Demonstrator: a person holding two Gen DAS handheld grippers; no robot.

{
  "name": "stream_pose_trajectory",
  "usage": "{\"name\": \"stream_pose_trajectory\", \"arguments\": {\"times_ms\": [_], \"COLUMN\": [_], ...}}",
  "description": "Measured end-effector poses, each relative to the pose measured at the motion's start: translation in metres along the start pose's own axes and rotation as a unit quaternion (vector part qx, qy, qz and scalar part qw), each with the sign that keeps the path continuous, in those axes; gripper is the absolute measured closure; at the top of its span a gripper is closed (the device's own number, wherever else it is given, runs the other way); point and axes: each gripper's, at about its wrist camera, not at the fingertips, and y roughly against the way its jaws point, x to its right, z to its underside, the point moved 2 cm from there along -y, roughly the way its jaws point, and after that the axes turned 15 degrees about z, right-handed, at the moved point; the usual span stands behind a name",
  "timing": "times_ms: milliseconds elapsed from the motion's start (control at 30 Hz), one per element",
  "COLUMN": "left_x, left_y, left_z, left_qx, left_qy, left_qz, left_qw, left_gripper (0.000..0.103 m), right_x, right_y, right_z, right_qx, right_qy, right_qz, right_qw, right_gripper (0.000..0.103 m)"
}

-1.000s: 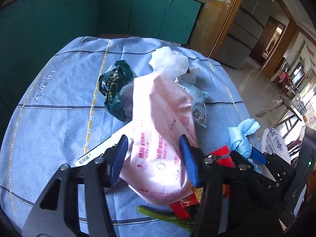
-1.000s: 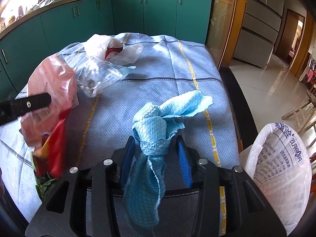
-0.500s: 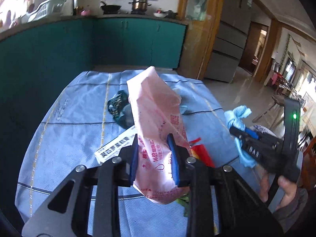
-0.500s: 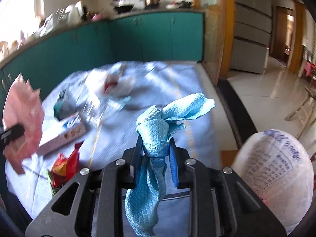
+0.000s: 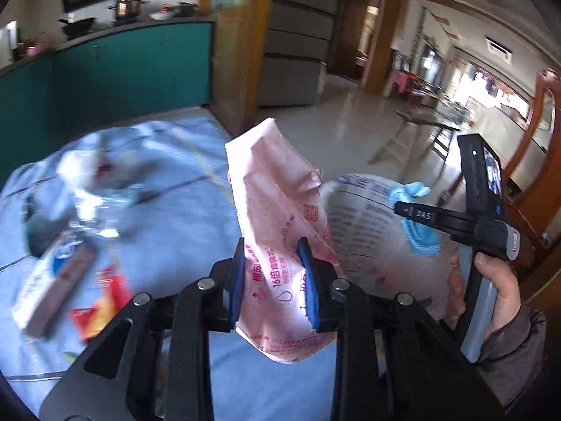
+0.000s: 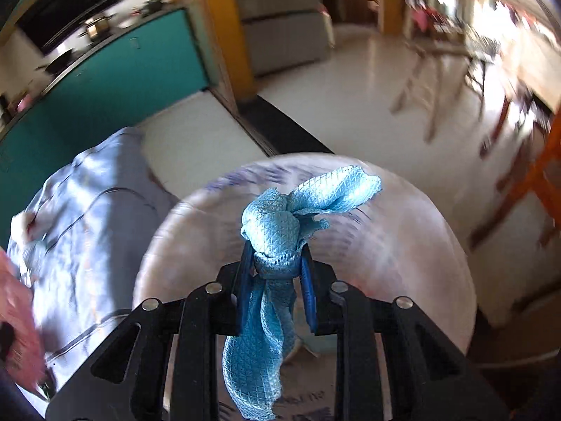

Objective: Collect trash

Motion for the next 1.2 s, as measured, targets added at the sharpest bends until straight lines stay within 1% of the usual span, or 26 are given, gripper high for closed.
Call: {"name": "stream_pose_trajectory", "arguments": {"times_ms": [33, 67, 100, 133, 167, 267, 333, 400, 433, 467, 500, 533, 600, 633, 700, 733, 800, 833, 900, 967, 1000, 1033, 1100, 1133, 1167, 1200], "left_x": [0.009, 0.018, 0.026, 0.034, 0.042, 0.059, 0.063, 0.062, 0.057, 0.052, 0.047, 0.038, 0.015, 0.002, -0.017, -0.035, -0.066, -0.085, -0.115, -0.145, -0.157, -0.165, -0.178, -0.180, -0.182, -0.185], "left_y": [-0.013, -0.025, -0.035, -0.047, -0.055, -0.076, -0.081, -0.078, -0.075, -0.072, -0.068, -0.059, -0.035, -0.016, 0.015, 0.036, 0.067, 0.083, 0.109, 0.135, 0.147, 0.160, 0.182, 0.186, 0.191, 0.195], "left_z": [-0.001, -0.002, -0.004, -0.006, -0.007, -0.010, -0.012, -0.012, -0.012, -0.011, -0.011, -0.009, -0.007, -0.004, 0.004, 0.009, 0.017, 0.023, 0.034, 0.048, 0.056, 0.063, 0.076, 0.078, 0.080, 0.083], "left_qx": [-0.009, -0.016, -0.022, -0.029, -0.035, -0.043, -0.037, -0.021, -0.016, -0.014, -0.012, -0.005, 0.011, 0.026, 0.050, 0.063, 0.070, 0.069, 0.067, 0.069, 0.071, 0.074, 0.081, 0.083, 0.085, 0.086], "left_qy": [-0.006, -0.012, -0.016, -0.020, -0.022, -0.030, -0.030, -0.027, -0.029, -0.030, -0.032, -0.032, -0.026, -0.023, -0.019, -0.012, 0.008, 0.027, 0.066, 0.111, 0.135, 0.151, 0.182, 0.188, 0.193, 0.193], "left_qz": [0.011, 0.020, 0.030, 0.045, 0.057, 0.084, 0.093, 0.087, 0.076, 0.061, 0.040, 0.008, -0.039, -0.074, -0.124, -0.165, -0.218, -0.238, -0.263, -0.280, -0.291, -0.299, -0.305, -0.304, -0.304, -0.306], "left_qw": [0.9999, 0.9996, 0.9992, 0.9984, 0.9975, 0.9951, 0.9946, 0.9957, 0.9966, 0.9976, 0.9986, 0.9994, 0.9988, 0.9966, 0.9909, 0.9843, 0.9734, 0.9684, 0.9603, 0.9511, 0.9446, 0.9394, 0.9314, 0.9300, 0.9289, 0.9284], "left_gripper": [0.074, 0.074, 0.073, 0.069, 0.067, 0.052, 0.022, 0.016, 0.016, 0.015, 0.015, 0.015, 0.013, 0.012, 0.008, 0.007, 0.006, 0.006, 0.006, 0.006, 0.006, 0.006, 0.006, 0.006, 0.006, 0.006], "right_x": [0.010, 0.018, 0.026, 0.035, 0.045, 0.059, 0.063, 0.066, 0.065, 0.065, 0.060, 0.057, 0.041, 0.030, 0.007, -0.009, -0.046, -0.072, -0.107, -0.148, -0.165, -0.188, -0.210, -0.222, -0.231, -0.238], "right_y": [-0.001, -0.001, 0.003, 0.008, 0.017, 0.032, 0.039, 0.046, 0.049, 0.050, 0.051, 0.050, 0.050, 0.049, 0.045, 0.046, 0.051, 0.055, 0.066, 0.081, 0.089, 0.101, 0.117, 0.125, 0.132, 0.136], "right_z": [0.000, 0.000, -0.001, -0.002, -0.003, -0.007, -0.007, -0.009, -0.009, -0.010, -0.012, -0.013, -0.012, -0.010, -0.009, -0.006, 0.005, 0.014, 0.032, 0.056, 0.068, 0.087, 0.112, 0.126, 0.139, 0.149], "right_qx": [-0.002, 0.003, 0.010, 0.024, 0.043, 0.080, 0.098, 0.111, 0.117, 0.118, 0.117, 0.116, 0.109, 0.104, 0.085, 0.075, 0.065, 0.062, 0.057, 0.055, 0.054, 0.050, 0.043, 0.041, 0.047, 0.055], "right_qy": [-0.016, -0.029, -0.046, -0.071, -0.101, -0.147, -0.161, -0.167, -0.165, -0.162, -0.153, -0.146, -0.115, -0.101, -0.065, -0.037, 0.033, 0.079, 0.135, 0.200, 0.231, 0.282, 0.336, 0.367, 0.394, 0.417], "right_qz": [0.009, 0.016, 0.020, 0.014, 0.000, -0.025, -0.031, -0.037, -0.044, -0.046, -0.050, -0.053, -0.064, -0.072, -0.107, -0.127, -0.156, -0.173, -0.196, -0.230, -0.245, -0.277, -0.313, -0.327, -0.328, -0.321], "right_qw": [1.000, 0.999, 0.999, 0.997, 0.994, 0.986, 0.982, 0.979, 0.978, 0.979, 0.980, 0.981, 0.985, 0.987, 0.988, 0.988, 0.985, 0.980, 0.970, 0.951, 0.940, 0.917, 0.887, 0.870, 0.857, 0.849], "right_gripper": [0.076, 0.069, 0.054, 0.045, 0.034, 0.032, 0.032, 0.032, 0.031, 0.028, 0.027, 0.027, 0.026, 0.026, 0.026, 0.026, 0.026, 0.026, 0.026, 0.026, 0.026, 0.026, 0.026, 0.026, 0.026, 0.026]}}
